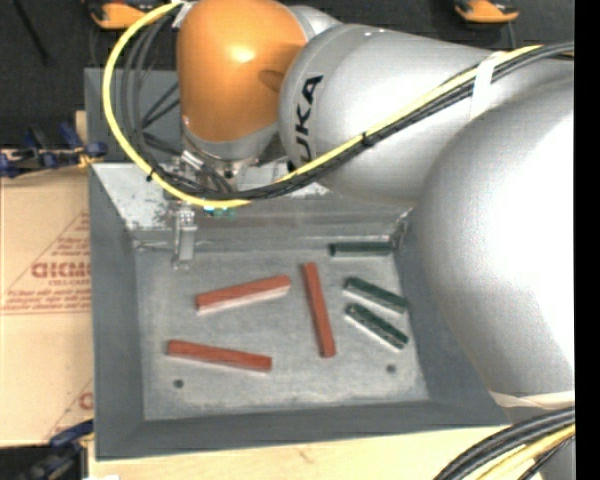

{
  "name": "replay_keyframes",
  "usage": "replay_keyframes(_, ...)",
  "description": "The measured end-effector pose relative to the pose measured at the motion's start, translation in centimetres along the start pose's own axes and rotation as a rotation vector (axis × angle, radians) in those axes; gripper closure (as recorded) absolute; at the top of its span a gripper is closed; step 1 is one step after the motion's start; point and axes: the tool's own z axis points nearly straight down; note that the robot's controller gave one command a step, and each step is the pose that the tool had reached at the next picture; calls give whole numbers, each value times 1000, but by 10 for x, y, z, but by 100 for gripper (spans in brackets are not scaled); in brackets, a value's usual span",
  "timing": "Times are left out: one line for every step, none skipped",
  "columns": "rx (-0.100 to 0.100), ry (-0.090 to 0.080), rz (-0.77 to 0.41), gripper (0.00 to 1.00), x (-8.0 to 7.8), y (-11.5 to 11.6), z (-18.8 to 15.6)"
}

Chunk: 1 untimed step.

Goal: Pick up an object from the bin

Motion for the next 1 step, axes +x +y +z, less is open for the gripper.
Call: replay_keyframes(4,-2,-242,0,11,-32,142)
